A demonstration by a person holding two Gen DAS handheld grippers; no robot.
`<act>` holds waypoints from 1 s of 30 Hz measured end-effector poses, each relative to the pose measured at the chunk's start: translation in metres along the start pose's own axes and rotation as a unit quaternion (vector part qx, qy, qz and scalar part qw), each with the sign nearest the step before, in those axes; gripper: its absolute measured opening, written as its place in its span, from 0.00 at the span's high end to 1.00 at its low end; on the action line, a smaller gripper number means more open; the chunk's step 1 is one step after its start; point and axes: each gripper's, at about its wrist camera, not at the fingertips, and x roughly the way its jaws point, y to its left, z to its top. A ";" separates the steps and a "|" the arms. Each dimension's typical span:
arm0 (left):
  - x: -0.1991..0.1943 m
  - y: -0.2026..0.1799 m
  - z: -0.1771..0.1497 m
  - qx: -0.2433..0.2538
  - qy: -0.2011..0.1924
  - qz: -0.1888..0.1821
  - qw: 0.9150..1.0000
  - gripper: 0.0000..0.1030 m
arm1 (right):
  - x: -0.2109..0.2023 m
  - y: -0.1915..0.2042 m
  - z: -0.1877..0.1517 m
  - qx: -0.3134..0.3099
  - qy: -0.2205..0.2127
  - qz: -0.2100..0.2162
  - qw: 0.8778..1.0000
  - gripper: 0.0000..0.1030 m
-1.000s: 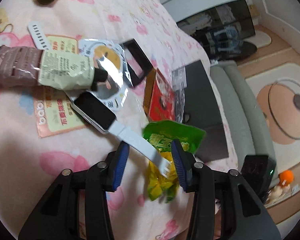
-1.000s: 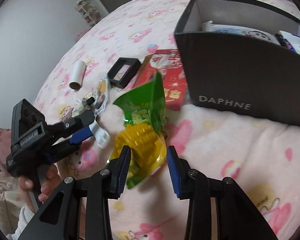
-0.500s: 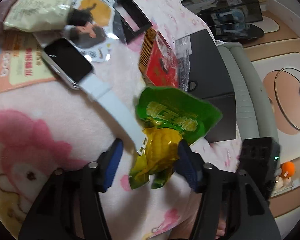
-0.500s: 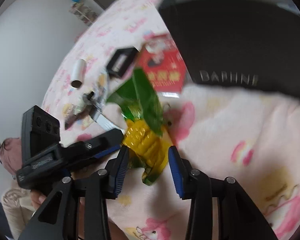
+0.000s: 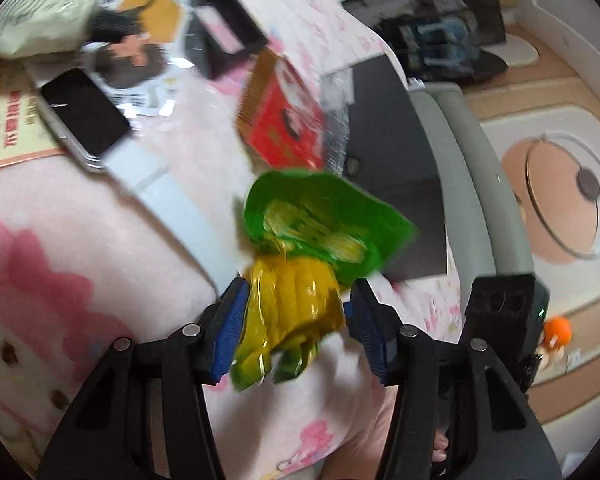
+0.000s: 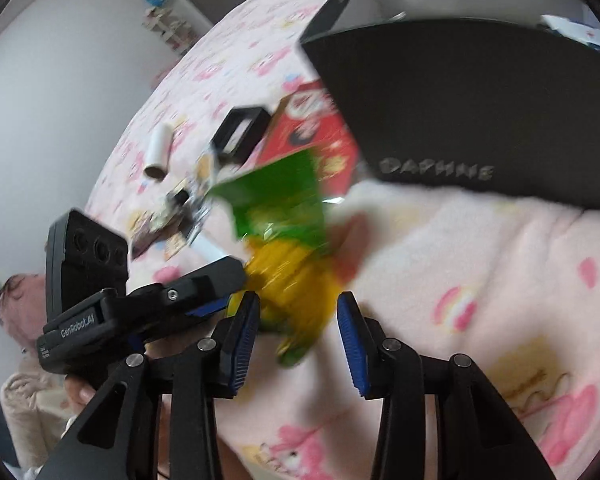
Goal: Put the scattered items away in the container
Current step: 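Carry the corn snack bag with the left tool over the black box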
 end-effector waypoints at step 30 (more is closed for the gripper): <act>0.018 -0.018 -0.033 -0.015 -0.005 0.014 1.000 0.60 | -0.006 -0.018 -0.014 0.022 -0.002 0.055 0.998 0.75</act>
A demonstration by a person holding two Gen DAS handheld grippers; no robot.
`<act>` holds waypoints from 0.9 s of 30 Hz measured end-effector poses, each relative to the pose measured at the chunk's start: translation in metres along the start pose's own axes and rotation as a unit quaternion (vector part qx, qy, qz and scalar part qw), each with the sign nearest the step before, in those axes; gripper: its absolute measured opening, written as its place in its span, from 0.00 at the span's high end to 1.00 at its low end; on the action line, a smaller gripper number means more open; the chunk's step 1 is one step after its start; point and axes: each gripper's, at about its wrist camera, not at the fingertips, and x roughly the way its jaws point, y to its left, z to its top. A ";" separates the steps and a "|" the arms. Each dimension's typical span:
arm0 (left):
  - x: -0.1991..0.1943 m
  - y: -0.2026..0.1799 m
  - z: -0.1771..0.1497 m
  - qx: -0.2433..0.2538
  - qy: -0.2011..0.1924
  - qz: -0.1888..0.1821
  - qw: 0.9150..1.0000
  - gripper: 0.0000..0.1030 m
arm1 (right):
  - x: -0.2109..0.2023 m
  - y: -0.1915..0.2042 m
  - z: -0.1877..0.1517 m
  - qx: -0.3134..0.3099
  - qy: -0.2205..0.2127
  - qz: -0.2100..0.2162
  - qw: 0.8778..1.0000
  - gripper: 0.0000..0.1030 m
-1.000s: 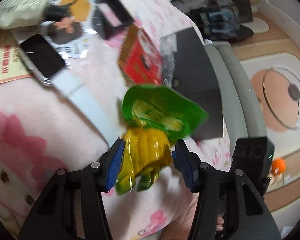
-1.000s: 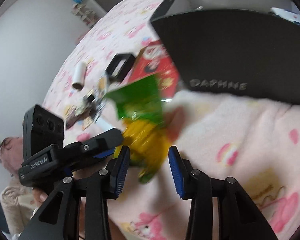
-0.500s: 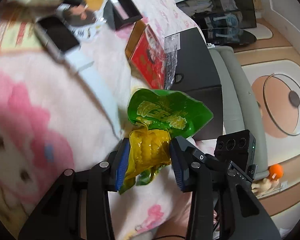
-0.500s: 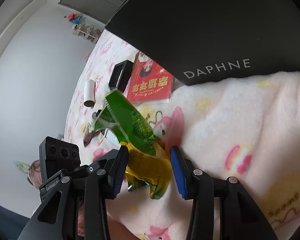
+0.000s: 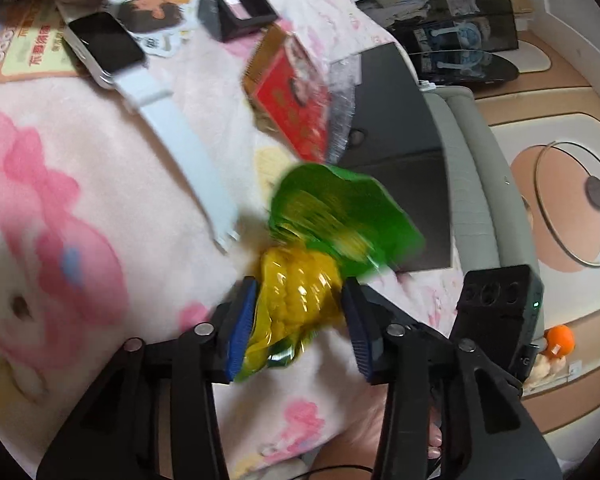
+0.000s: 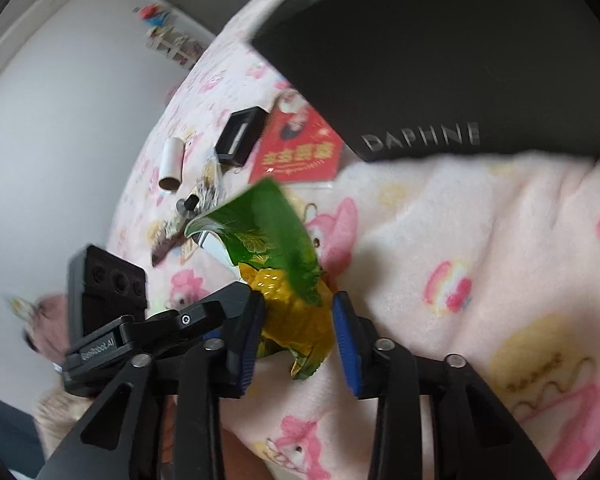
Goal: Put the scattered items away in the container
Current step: 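Carry the corn snack bag with the left tool over the black box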
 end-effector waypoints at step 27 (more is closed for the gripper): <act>0.008 -0.010 -0.014 0.033 0.003 0.084 0.996 0.66 | 0.003 0.012 -0.001 -0.035 0.015 -0.030 0.999 0.78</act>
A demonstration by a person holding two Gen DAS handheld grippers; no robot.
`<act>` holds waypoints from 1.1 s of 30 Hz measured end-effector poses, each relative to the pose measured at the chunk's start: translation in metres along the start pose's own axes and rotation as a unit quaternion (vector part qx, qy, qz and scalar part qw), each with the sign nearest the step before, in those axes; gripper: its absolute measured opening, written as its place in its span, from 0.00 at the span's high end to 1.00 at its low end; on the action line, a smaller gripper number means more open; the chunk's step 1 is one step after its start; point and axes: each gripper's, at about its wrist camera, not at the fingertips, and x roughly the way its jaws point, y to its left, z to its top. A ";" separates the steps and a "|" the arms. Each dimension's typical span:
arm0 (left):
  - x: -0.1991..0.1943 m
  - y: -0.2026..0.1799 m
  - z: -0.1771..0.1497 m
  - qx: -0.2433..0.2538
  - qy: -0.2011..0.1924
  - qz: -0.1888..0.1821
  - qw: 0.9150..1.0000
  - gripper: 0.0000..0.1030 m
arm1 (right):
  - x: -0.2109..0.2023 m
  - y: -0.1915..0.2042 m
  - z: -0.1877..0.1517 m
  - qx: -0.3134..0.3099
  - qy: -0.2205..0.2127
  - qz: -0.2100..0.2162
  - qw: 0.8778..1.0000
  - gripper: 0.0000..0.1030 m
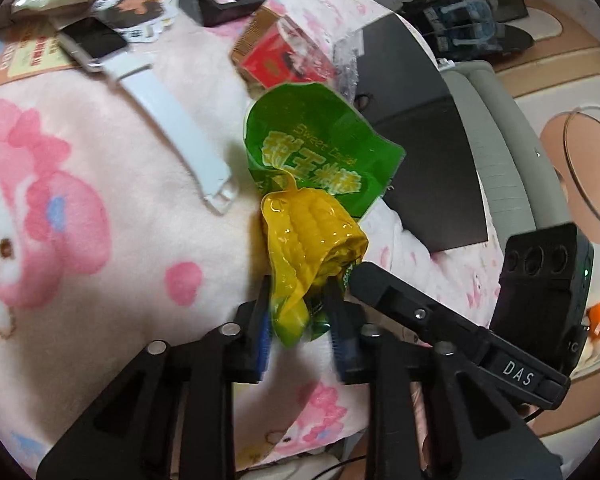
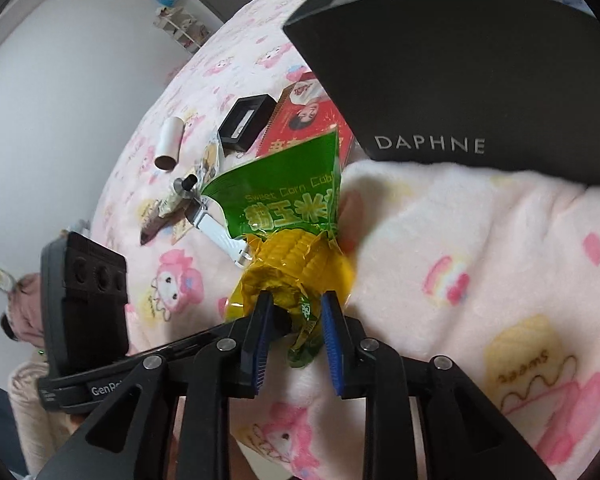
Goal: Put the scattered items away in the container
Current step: 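Carry the corn snack bag with the left tool over the black box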
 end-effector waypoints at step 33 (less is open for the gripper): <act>-0.045 -0.085 0.036 0.026 -0.039 -0.126 0.991 0.49 | -0.081 0.036 0.023 -0.077 -0.083 0.020 0.993 0.56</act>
